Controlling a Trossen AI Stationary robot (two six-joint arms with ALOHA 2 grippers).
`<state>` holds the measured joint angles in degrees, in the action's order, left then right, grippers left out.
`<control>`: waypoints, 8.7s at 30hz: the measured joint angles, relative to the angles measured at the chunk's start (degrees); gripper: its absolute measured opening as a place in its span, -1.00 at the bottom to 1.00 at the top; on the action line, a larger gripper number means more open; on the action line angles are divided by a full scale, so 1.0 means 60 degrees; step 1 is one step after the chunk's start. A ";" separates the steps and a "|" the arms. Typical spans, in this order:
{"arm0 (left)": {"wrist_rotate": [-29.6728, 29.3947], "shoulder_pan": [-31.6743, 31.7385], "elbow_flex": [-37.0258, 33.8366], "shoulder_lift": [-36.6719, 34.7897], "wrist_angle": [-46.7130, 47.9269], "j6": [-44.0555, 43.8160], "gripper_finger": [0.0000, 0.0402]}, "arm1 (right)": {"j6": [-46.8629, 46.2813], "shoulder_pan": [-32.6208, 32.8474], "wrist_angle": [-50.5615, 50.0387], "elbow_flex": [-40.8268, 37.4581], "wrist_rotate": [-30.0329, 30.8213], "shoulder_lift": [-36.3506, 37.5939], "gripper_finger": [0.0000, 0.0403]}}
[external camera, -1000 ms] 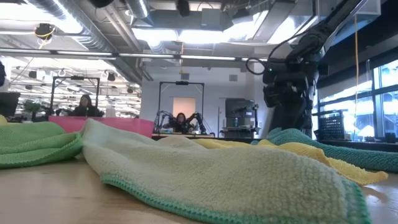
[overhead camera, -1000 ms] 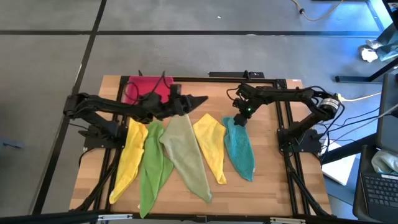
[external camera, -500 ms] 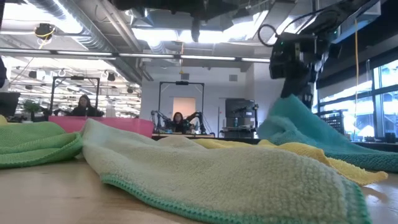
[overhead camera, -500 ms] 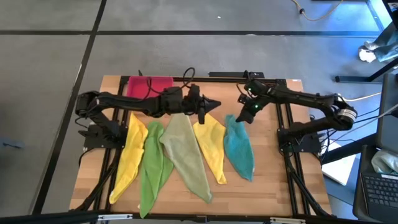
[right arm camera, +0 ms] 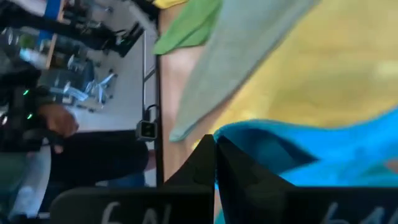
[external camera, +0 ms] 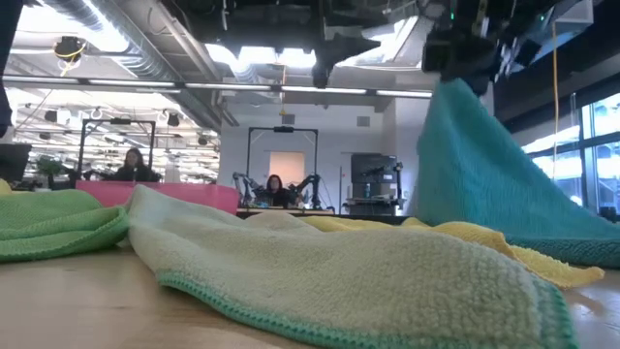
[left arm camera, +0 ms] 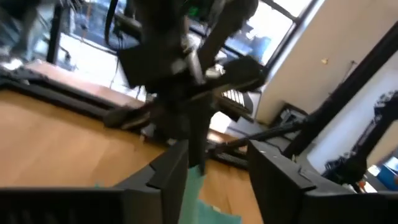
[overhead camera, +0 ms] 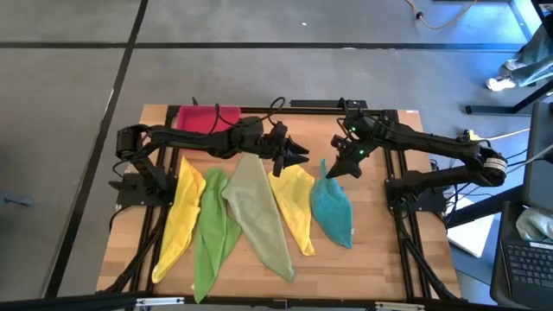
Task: Fold microfiber towels
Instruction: Fold the blue microfiber towel
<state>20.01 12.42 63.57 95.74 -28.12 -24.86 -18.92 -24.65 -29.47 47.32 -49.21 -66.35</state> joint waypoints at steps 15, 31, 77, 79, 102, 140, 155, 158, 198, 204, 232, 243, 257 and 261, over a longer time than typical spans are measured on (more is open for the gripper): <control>0.1090 0.0172 0.0000 -0.0011 -0.0250 0.0741 -0.07 | 0.0218 0.1788 -0.1653 0.3272 0.1948 -0.0705 -0.97; 0.2415 0.0137 0.3449 -0.0047 0.5742 0.6132 -0.07 | 0.0422 0.2803 -0.2746 0.5438 0.1436 -0.2080 -0.97; -0.1647 -0.1665 0.4765 0.0401 0.9471 0.9447 -0.51 | 0.0456 0.3589 -0.2023 0.6089 0.1101 -0.2189 -0.97; -0.1785 -0.1778 0.4765 0.0401 0.9558 0.9393 -0.70 | 0.0477 0.3589 -0.2035 0.6089 0.1040 -0.2189 -0.97; -0.2885 -0.1722 0.8383 0.0393 1.4044 0.8892 -1.00 | 0.1562 0.3585 -0.2468 0.6086 0.3727 -0.2186 -0.94; -0.2045 -0.1784 1.1132 0.0357 1.8948 0.7191 -1.00 | 0.3410 0.3061 0.2239 0.6082 0.5351 -0.3279 -0.47; 0.0039 -0.2062 1.1020 0.1037 1.9698 0.2768 -1.00 | 0.3396 0.3079 0.1773 0.6071 0.2724 -0.5497 -0.47; 0.0202 -0.2339 1.1021 0.0998 1.9639 0.2406 -1.00 | 0.3725 0.3079 0.1741 0.6067 0.2726 -0.5183 -0.47; 0.0511 -0.2726 1.1132 0.1008 1.8781 0.0911 -1.00 | 0.2998 0.3983 0.5297 0.6071 0.1092 -0.5898 -0.21; 0.0508 -0.2713 1.1132 0.0872 1.9118 0.0947 -1.00 | 0.3923 0.3990 0.4197 0.6071 0.1553 -0.5894 -0.29; 0.1706 -0.3209 1.1111 0.0790 1.9669 0.1865 -1.00 | 0.4125 0.3378 0.6446 0.6075 0.2011 -0.5896 0.17; 0.0987 -0.2581 1.1111 0.0790 1.9569 0.1963 -1.00 | 0.3675 0.4307 0.7172 0.6075 0.2397 -0.5927 0.22; 0.1079 -0.2375 1.1333 0.0794 1.9136 0.1985 -1.00 | 0.3727 0.3974 0.4879 0.6075 0.2968 -0.5796 -0.09; 0.1082 -0.2482 1.1333 0.0794 1.9713 0.2064 -1.00 | 0.4180 0.3767 0.4522 0.6075 0.2545 -0.5650 -0.21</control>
<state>26.50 -2.47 131.57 100.51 90.16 -12.48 6.16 -2.05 -2.34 83.77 -33.94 -100.25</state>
